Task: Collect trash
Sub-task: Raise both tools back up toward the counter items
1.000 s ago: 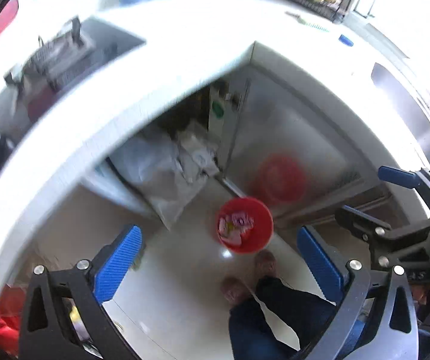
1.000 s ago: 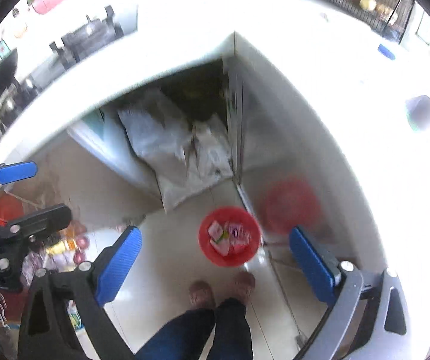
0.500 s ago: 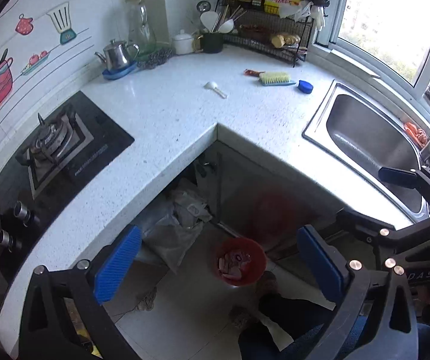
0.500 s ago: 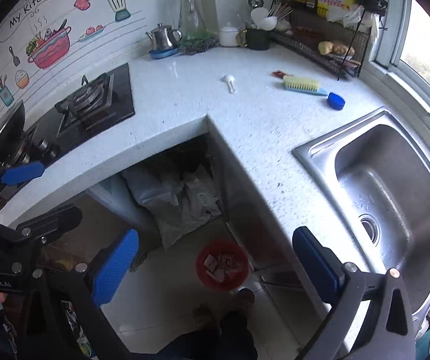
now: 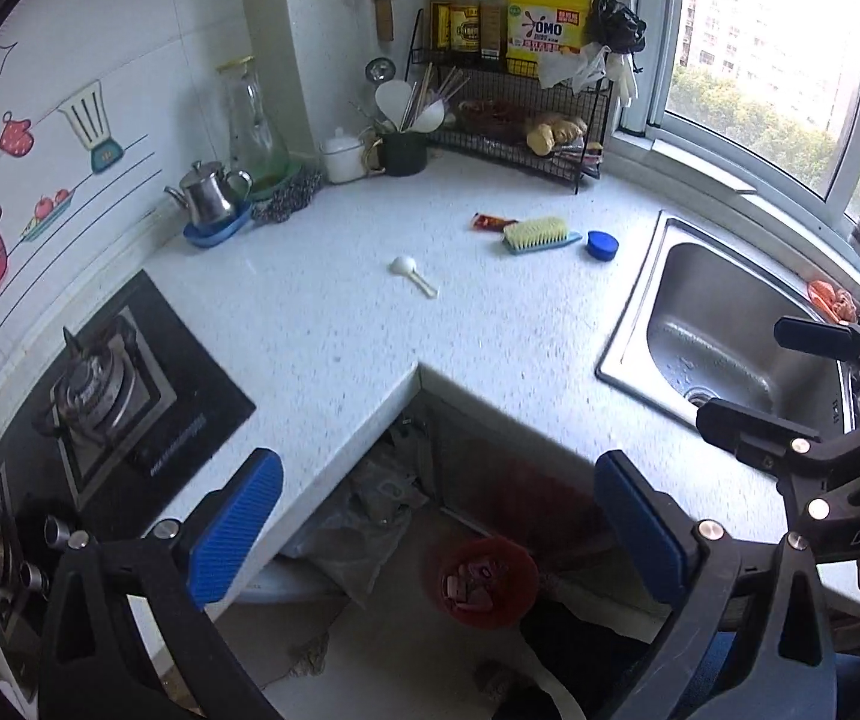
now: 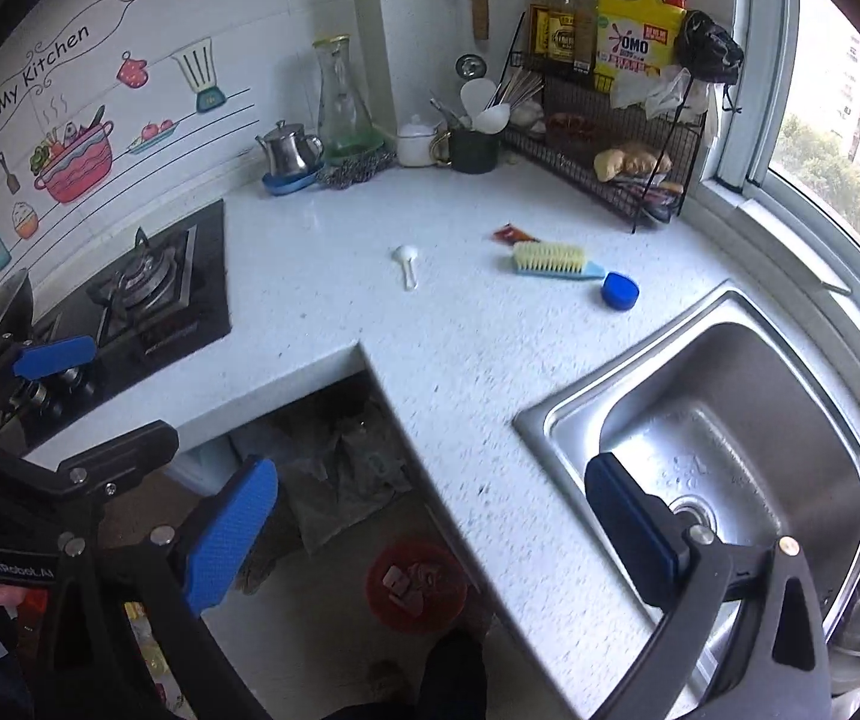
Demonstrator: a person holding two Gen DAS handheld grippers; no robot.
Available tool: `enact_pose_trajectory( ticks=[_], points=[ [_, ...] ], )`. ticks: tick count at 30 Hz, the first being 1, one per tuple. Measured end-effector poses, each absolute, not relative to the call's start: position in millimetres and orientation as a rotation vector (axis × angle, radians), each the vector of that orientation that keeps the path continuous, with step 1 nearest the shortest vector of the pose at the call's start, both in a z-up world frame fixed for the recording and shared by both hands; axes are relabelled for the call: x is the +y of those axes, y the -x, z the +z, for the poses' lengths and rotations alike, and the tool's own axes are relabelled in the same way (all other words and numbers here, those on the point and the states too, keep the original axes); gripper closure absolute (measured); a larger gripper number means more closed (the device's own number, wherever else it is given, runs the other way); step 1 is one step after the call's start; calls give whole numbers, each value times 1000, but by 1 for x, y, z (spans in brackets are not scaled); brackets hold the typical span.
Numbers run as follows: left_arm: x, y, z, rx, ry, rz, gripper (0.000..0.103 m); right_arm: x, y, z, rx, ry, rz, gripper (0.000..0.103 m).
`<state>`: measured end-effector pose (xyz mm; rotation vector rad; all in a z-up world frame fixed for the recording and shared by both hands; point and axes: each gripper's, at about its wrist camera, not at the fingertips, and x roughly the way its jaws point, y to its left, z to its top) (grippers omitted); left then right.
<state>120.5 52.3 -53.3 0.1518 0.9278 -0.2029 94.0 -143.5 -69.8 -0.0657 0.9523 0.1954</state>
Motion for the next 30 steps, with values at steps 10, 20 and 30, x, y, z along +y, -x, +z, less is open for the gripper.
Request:
enact_pose_trajectory(
  ticks=[10,20,30],
  points=[
    [24,-205,-68,970,-144,-209,0,-176,-172,-76,983,57,185,1],
    [2,-285,-97,1074,-148,-143,0,-197,-250,-96,1052,54,236,1],
    [2,-365,-143,1176,-68,-100,0,-202,-326,-138,1136,78,294,1]
  ],
)
